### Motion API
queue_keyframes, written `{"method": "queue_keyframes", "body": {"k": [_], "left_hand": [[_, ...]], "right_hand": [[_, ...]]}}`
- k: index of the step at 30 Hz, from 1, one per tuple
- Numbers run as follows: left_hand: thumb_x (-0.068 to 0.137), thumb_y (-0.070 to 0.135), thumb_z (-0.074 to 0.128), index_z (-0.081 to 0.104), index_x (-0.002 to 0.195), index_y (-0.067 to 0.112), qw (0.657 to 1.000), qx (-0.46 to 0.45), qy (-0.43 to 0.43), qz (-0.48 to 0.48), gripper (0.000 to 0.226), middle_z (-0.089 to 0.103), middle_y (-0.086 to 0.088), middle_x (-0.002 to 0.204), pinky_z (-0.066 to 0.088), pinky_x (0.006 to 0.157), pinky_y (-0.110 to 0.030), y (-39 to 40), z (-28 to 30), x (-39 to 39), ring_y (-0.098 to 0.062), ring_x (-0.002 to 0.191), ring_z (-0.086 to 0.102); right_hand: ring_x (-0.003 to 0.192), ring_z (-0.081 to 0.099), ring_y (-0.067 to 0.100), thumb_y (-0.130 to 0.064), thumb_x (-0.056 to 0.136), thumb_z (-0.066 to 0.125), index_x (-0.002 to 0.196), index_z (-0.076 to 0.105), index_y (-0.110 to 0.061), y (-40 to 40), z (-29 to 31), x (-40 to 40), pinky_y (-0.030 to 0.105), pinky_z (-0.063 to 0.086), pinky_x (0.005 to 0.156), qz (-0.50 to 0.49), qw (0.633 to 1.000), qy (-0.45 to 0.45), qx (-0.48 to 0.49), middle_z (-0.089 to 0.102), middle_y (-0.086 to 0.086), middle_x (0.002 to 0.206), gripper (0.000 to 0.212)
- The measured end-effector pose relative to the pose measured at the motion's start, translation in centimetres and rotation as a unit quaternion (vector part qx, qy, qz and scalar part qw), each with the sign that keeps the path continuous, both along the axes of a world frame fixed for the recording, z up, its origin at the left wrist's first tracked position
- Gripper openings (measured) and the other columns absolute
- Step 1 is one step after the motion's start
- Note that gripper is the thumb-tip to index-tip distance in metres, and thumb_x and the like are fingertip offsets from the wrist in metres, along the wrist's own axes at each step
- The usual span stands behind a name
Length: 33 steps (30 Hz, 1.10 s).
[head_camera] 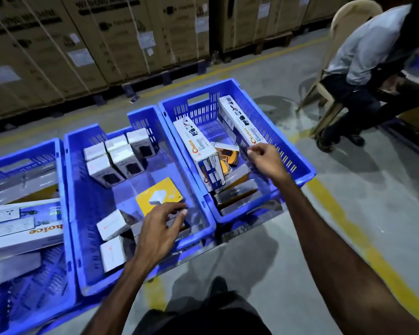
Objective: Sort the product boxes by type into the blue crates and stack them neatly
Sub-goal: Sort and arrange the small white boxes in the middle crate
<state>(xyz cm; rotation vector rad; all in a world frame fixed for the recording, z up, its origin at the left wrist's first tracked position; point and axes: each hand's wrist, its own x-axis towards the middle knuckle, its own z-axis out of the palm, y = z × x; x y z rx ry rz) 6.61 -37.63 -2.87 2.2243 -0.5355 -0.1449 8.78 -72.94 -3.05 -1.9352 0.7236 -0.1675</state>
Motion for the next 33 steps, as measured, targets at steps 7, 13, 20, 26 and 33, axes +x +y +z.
{"method": "queue_keyframes", "body": {"k": [7,13,20,26,33], "left_hand": [[0.099,0.04,0.062,0.078,0.11,0.022,0.999,0.007,-0.014,-0.038,0.027,0.075,0.013,0.106,0.056,0.086,-0.041,-3.2,1.2,0.2,-0.01,0.099,0.067],[0.098,0.017,0.067,0.077,0.111,0.015,0.985,0.062,-0.067,-0.145,0.016,0.076,0.0,0.102,0.057,0.081,-0.039,-9.6,3.1,1.3,-0.021,0.091,0.068],[0.1,0.014,0.065,0.057,0.135,0.012,0.894,0.338,-0.117,-0.269,0.036,0.066,-0.013,0.109,0.061,0.08,-0.046,-17.6,0.7,3.8,-0.032,0.095,0.069],[0.101,0.015,0.063,0.058,0.127,0.006,0.863,0.458,-0.092,-0.194,0.028,0.056,-0.001,0.082,0.047,0.057,-0.032,-18.1,-1.6,3.7,-0.015,0.064,0.056],[0.091,0.038,0.073,0.068,0.115,0.014,0.917,0.362,-0.071,-0.15,0.034,0.067,-0.004,0.089,0.058,0.066,-0.037,-18.0,-0.2,4.1,-0.029,0.077,0.07]], "right_hand": [[0.106,0.067,0.016,-0.022,0.095,0.072,0.126,0.068,-0.018,-1.3,-0.2,-3.8,0.038,0.056,0.093,0.223,0.956,0.097,-0.165,0.07,0.0,0.115,0.032],[0.124,0.054,0.024,-0.016,0.096,0.07,0.14,0.06,-0.023,-1.9,-0.1,-1.4,0.043,0.046,0.105,0.311,0.897,0.166,-0.269,0.056,0.008,0.134,0.046],[0.116,0.057,0.026,-0.038,0.091,0.076,0.14,0.06,-0.032,-2.8,-2.1,2.1,0.047,0.052,0.096,0.359,0.866,0.176,-0.3,0.054,0.004,0.124,0.052],[0.12,0.055,0.025,-0.042,0.093,0.073,0.141,0.059,-0.028,-3.3,-4.8,2.9,0.046,0.046,0.104,0.371,0.867,0.21,-0.259,0.057,0.006,0.131,0.052],[0.098,0.058,0.021,-0.037,0.087,0.081,0.116,0.064,-0.02,-6.5,-2.3,2.4,0.036,0.046,0.083,0.369,0.898,0.111,-0.211,0.061,0.002,0.108,0.038]]}}
